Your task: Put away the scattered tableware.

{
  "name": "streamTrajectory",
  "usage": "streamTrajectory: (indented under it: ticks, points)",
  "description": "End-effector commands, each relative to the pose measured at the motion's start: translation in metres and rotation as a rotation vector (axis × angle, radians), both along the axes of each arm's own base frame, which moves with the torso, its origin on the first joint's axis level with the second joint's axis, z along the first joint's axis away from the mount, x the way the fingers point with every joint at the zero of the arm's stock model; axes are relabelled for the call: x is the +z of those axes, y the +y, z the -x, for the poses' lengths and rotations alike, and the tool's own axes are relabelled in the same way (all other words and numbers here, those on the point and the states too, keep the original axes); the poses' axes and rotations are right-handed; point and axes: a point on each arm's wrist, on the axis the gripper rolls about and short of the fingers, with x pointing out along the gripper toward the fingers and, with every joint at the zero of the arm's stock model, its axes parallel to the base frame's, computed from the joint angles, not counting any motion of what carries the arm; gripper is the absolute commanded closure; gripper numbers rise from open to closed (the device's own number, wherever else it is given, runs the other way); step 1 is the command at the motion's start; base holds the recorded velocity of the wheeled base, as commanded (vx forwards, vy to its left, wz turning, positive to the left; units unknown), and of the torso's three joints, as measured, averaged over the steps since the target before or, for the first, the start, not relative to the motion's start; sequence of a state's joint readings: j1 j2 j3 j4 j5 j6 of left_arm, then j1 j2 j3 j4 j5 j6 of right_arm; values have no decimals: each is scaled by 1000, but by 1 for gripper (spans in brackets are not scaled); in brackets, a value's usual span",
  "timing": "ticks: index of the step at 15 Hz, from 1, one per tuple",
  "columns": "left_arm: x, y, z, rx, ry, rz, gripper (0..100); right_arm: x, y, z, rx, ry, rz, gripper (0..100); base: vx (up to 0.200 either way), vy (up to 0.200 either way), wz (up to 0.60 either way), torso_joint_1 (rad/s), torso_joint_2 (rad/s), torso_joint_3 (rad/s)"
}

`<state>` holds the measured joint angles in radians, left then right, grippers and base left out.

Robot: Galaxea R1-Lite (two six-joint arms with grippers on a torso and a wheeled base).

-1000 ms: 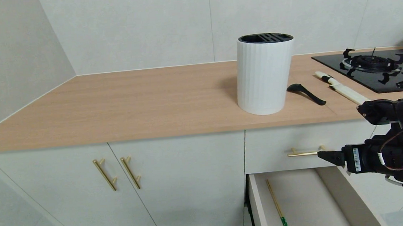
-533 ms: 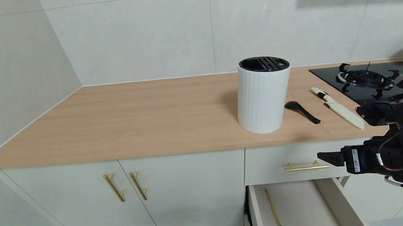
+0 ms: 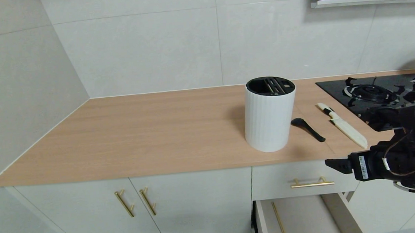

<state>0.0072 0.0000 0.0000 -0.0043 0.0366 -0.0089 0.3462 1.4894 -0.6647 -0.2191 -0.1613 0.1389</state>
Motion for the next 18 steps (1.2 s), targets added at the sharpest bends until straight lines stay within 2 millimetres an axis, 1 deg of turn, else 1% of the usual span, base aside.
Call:
streamTrajectory:
  ticks: [1, 2, 4, 5, 6, 7, 8, 9, 10, 12, 13, 14, 16, 18]
  points:
    - [0, 0, 0, 1, 0, 0, 0, -5, -3, -20, -14, -13, 25, 0, 0, 0, 0, 36, -56, -36]
    - [0, 0, 0, 1, 0, 0, 0, -4, -12, -48, -20, -71, 1, 0, 0, 0, 0, 0, 0, 0]
    - [0, 0, 0, 1, 0, 0, 0, -8, -28, -89, 70, -100, 14, 0, 0, 0, 0, 0, 0, 0]
    - [0, 0, 0, 1, 0, 0, 0, -13, -32, -103, 93, -94, 4, 0, 0, 0, 0, 0, 0, 0]
    - [0, 0, 0, 1, 0, 0, 0, -15, -35, -110, 106, -93, -1, 0, 0, 0, 0, 0, 0, 0]
    - [0, 0, 0, 1, 0, 0, 0, -27, -44, -135, 153, -88, 15, 0, 0, 0, 0, 0, 0, 0]
    - [0, 0, 0, 1, 0, 0, 0, -33, -47, -148, 162, -88, 20, 0, 0, 0, 0, 0, 0, 0]
    - [0, 0, 0, 1, 0, 0, 0, -34, -47, -151, 162, -88, 20, 0, 0, 0, 0, 0, 0, 0]
    - [0, 0, 0, 1, 0, 0, 0, -40, -50, -171, 159, -100, 23, 0, 0, 0, 0, 0, 0, 0]
    - [0, 0, 0, 1, 0, 0, 0, -45, -50, -193, 157, -121, 24, 0, 0, 0, 0, 0, 0, 0]
    - [0, 0, 0, 1, 0, 0, 0, -47, -51, -198, 158, -125, 23, 0, 0, 0, 0, 0, 0, 0]
    - [0, 0, 0, 1, 0, 0, 0, -50, -50, -200, 164, -119, 19, 0, 0, 0, 0, 0, 0, 0]
    - [0, 0, 0, 1, 0, 0, 0, -66, -49, -204, 195, -86, -1, 0, 0, 0, 0, 0, 0, 0]
    - [0, 0, 0, 1, 0, 0, 0, -76, -49, -211, 195, -101, 0, 0, 0, 0, 0, 0, 0, 0]
